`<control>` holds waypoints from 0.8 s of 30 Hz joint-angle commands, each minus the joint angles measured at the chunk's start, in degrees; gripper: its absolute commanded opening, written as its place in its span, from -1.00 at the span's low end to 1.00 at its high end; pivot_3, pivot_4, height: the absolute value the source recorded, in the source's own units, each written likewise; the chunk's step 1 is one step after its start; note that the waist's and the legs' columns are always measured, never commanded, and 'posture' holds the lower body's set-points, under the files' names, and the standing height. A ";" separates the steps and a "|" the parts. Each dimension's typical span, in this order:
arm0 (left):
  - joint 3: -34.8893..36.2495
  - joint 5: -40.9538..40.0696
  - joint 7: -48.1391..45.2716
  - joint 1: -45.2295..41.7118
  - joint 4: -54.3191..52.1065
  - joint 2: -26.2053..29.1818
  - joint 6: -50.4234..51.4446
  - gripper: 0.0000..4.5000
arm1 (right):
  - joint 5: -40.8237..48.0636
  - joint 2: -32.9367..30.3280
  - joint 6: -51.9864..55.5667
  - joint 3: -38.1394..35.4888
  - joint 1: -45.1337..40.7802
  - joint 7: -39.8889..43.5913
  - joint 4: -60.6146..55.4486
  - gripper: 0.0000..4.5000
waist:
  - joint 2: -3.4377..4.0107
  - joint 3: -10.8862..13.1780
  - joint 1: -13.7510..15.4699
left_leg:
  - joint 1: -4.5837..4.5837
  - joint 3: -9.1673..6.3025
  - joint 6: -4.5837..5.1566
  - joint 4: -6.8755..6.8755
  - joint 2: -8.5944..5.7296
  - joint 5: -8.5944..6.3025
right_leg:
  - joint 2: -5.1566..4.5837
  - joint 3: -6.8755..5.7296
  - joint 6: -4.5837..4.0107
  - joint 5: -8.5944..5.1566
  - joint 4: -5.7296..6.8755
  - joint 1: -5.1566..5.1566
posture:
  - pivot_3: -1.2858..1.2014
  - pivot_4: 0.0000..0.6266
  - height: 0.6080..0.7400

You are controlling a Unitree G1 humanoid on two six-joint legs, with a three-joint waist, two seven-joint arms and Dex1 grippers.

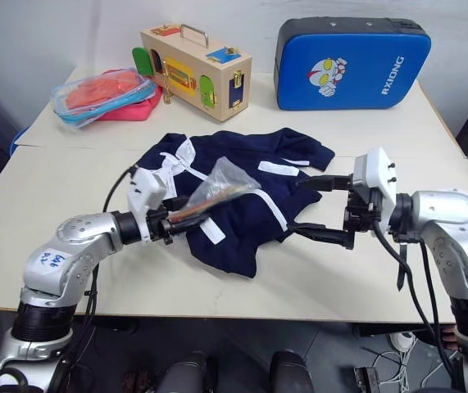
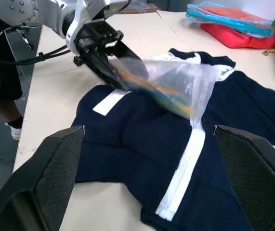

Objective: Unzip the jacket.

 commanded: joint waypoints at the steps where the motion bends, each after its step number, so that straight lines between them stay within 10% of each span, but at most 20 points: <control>1: -0.10 -0.21 -0.83 -2.09 0.58 -0.04 -1.70 0.44 | 1.78 -1.41 0.43 -4.24 1.93 -0.34 -3.87 1.00 | 0.00 0.00 -0.02 | 0.00 0.01 0.00 0.00 0.00 0.00 | 0.00 0.00 0.00 0.00 0.00 0.00 | 0.03 -0.52 1.00; 11: 1.48 -1.39 -1.51 -5.56 5.34 -1.18 -3.32 0.44 | 2.14 -1.35 1.27 -6.69 5.97 -2.58 -7.35 1.00 | 0.00 0.00 -0.04 | 0.00 -0.01 0.00 0.00 0.00 0.00 | 0.01 0.00 0.00 0.00 0.01 0.00 | 0.03 -0.52 1.00; 24: -1.10 2.39 -1.49 -4.84 8.01 -0.35 -4.96 -0.99 | 3.24 -1.51 2.28 -6.82 4.02 -3.22 -6.66 1.00 | 0.00 0.00 -0.03 | 0.00 0.00 0.00 0.01 0.00 0.00 | 0.02 -0.01 0.00 0.00 0.01 0.01 | 0.03 -0.52 1.00</control>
